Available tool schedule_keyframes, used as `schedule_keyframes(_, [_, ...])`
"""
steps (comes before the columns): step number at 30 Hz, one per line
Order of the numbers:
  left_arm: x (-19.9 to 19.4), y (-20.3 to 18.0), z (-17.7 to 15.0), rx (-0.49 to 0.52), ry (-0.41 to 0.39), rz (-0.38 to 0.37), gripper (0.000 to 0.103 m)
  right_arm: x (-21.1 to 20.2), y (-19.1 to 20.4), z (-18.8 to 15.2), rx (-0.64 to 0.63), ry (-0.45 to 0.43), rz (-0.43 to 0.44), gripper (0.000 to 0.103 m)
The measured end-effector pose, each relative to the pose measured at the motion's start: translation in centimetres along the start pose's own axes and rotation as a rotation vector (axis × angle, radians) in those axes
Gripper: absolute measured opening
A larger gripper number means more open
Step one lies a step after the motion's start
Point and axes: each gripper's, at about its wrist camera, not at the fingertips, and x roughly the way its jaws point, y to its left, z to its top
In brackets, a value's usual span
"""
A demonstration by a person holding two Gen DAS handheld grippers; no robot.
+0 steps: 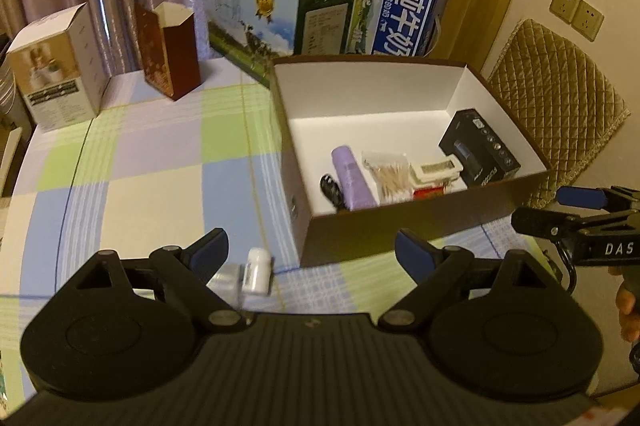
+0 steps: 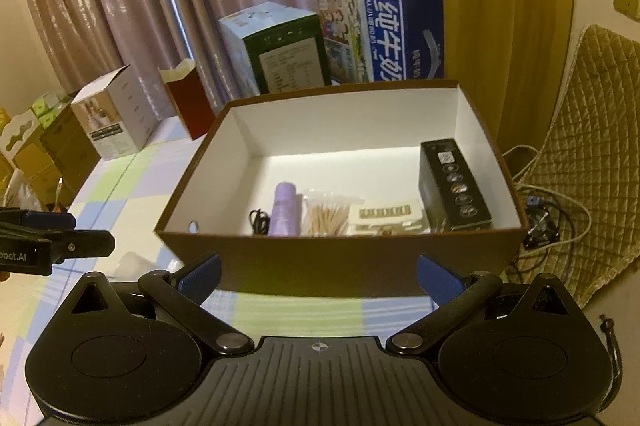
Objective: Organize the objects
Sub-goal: 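Withdraw both tools from the box back to the table items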
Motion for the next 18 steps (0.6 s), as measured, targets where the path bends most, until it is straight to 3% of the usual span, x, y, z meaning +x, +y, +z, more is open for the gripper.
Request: schedule_keyframes(18, [-3.6, 4.8, -6.3, -0.064, 0.052, 0.040, 0.088, -0.7, 4.4, -4.2, -0.011, 0.067, 0.022, 0.101])
